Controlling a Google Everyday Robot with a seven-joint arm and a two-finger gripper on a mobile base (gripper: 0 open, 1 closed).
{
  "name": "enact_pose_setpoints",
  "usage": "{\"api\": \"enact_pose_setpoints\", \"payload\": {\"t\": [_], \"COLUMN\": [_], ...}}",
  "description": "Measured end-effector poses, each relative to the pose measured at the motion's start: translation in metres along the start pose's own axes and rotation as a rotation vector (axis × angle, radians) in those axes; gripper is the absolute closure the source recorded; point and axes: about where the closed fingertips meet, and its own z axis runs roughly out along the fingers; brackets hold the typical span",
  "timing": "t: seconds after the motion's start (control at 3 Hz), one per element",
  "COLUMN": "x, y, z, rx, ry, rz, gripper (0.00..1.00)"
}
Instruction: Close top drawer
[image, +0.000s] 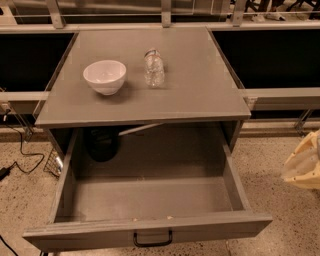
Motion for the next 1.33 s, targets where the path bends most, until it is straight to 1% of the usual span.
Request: {"api": "enact_pose_setpoints", "payload": {"t": [0.33,0.67,1.0,1.33], "x": [0.003,0.017,0.029,0.037], "y": [0.012,0.046,0.085,0.115], "z": [-0.014,-0.023,-0.016,0.007], "rx": [0.003,-0.014,-0.058,-0.087], "ry": [-0.012,-0.028,-0.041,-0.064], "rz": [-0.008,-0.010,-0.011,-0.015], "gripper": [1.00,1.00,1.00,1.00]}}
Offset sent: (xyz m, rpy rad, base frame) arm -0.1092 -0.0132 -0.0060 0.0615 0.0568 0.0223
